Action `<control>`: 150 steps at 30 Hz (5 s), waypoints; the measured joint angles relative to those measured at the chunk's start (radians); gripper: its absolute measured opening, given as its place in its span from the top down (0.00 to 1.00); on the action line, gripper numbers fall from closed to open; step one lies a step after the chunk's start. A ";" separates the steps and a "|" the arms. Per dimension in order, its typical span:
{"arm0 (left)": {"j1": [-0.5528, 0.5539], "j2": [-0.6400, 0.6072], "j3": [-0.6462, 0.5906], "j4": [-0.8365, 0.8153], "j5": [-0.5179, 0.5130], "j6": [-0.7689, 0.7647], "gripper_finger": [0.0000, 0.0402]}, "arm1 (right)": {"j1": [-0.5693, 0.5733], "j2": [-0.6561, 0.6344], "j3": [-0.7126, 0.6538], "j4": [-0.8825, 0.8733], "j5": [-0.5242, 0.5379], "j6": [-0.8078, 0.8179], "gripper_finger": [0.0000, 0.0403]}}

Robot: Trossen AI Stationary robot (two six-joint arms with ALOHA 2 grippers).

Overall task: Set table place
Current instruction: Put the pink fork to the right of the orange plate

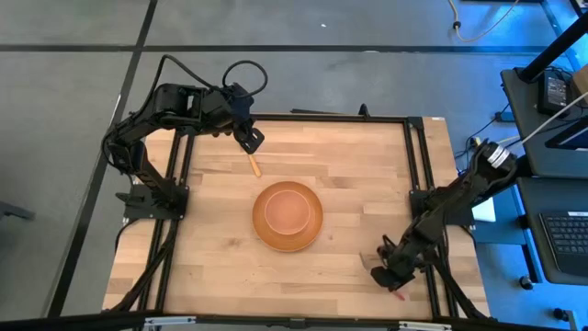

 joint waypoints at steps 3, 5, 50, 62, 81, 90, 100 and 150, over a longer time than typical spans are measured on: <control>0.000 0.000 0.000 0.000 0.000 0.000 0.84 | -0.006 0.023 0.000 0.012 -0.070 -0.003 0.75; 0.000 0.000 0.000 0.000 0.000 -0.001 0.84 | -0.014 0.023 0.000 0.033 -0.078 -0.006 0.75; 0.000 0.000 0.000 0.001 0.001 -0.002 0.84 | -0.090 -0.048 0.001 0.052 -0.055 -0.297 0.81; 0.000 0.000 0.000 0.001 0.001 -0.002 0.84 | -0.090 -0.053 0.002 0.025 0.101 -0.350 0.82; 0.001 0.000 0.000 0.002 0.000 -0.032 0.84 | -0.080 -0.059 0.456 -0.919 0.293 -0.512 0.82; 0.001 0.000 0.000 0.002 -0.001 -0.033 0.84 | -0.080 -0.039 0.456 -0.917 0.220 -0.514 0.82; 0.000 0.000 0.000 0.002 -0.004 -0.033 0.84 | -0.080 -0.039 0.455 -0.919 0.346 -0.516 0.82; 0.000 0.000 0.000 0.001 -0.003 -0.034 0.84 | 0.042 0.227 0.404 -0.744 0.174 -0.508 0.61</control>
